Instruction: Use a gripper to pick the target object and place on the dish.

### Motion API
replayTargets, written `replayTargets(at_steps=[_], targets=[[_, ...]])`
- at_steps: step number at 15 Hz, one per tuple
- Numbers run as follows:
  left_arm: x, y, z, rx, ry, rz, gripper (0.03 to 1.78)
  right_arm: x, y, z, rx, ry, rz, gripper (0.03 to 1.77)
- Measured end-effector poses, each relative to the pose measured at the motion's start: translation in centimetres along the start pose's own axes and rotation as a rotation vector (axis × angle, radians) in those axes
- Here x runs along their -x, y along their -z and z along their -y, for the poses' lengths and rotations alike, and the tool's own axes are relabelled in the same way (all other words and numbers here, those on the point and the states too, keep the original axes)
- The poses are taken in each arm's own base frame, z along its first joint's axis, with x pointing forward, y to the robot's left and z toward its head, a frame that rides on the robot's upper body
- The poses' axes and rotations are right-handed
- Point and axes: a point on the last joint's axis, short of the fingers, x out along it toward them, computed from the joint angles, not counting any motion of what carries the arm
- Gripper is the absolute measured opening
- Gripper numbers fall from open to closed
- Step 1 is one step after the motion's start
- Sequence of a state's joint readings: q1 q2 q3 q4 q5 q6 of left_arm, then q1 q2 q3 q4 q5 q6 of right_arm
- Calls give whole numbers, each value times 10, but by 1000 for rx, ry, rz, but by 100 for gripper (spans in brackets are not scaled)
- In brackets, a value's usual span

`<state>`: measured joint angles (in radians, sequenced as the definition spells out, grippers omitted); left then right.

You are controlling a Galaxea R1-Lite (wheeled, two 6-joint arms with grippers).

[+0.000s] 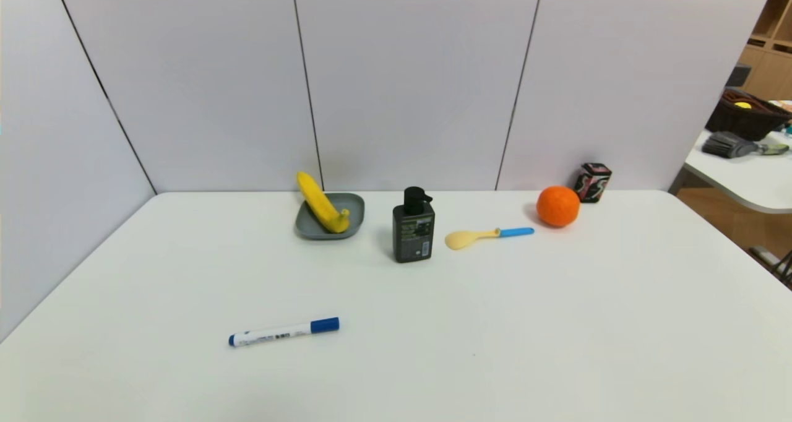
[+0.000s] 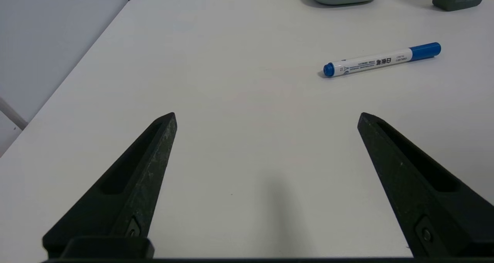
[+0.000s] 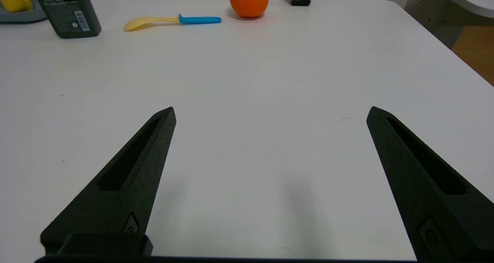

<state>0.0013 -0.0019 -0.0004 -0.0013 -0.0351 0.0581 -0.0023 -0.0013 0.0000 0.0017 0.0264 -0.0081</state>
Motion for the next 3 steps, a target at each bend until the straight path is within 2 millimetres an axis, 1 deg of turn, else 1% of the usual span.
replayTargets(at_steps=[3], targets=[[0, 0, 0, 0, 0, 0, 169, 0, 0, 0, 1, 3, 0, 171]])
